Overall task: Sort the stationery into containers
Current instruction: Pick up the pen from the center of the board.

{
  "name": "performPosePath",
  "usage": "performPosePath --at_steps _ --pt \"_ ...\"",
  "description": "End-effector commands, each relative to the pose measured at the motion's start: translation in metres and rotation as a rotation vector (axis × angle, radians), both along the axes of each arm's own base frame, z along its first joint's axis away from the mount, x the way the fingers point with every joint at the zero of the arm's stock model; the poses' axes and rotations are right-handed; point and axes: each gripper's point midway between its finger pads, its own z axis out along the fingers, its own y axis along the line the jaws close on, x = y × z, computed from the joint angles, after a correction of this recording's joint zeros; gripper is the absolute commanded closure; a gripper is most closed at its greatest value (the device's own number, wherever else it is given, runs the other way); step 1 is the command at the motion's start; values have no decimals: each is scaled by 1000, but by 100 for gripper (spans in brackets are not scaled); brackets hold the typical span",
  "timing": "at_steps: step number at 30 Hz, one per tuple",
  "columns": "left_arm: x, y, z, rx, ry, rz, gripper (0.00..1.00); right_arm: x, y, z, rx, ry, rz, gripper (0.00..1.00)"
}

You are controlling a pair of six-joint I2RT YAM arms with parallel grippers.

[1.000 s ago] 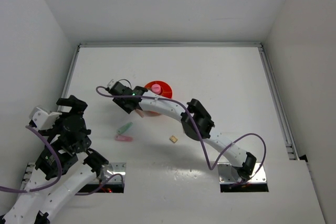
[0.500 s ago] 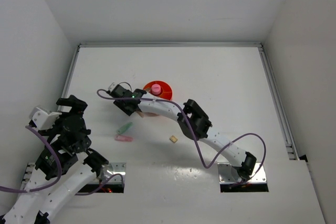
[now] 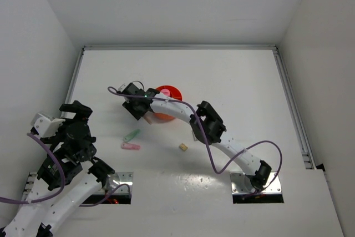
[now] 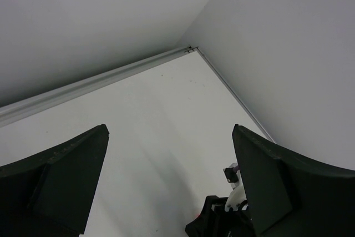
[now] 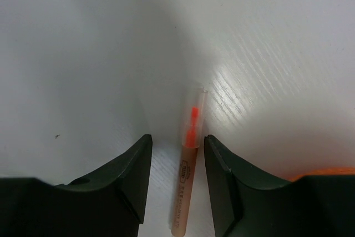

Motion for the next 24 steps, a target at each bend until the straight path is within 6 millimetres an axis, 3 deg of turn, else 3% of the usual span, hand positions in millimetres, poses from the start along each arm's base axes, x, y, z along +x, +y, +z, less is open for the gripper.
performPosePath --at_steps 1,11,19,22,24 --pt "-1 2 3 -2 -10 14 0 -25 -13 -20 -35 122 14 57" --pt "-1 2 3 5 -4 13 0 -33 -12 -19 -22 160 27 64" --pt "-2 3 3 0 -11 13 0 -34 -13 -17 -22 160 27 86" --pt "-2 3 3 0 -11 13 0 -44 0 -1 44 197 104 96" --pt "-2 3 3 0 -11 13 0 -62 14 18 123 252 231 100"
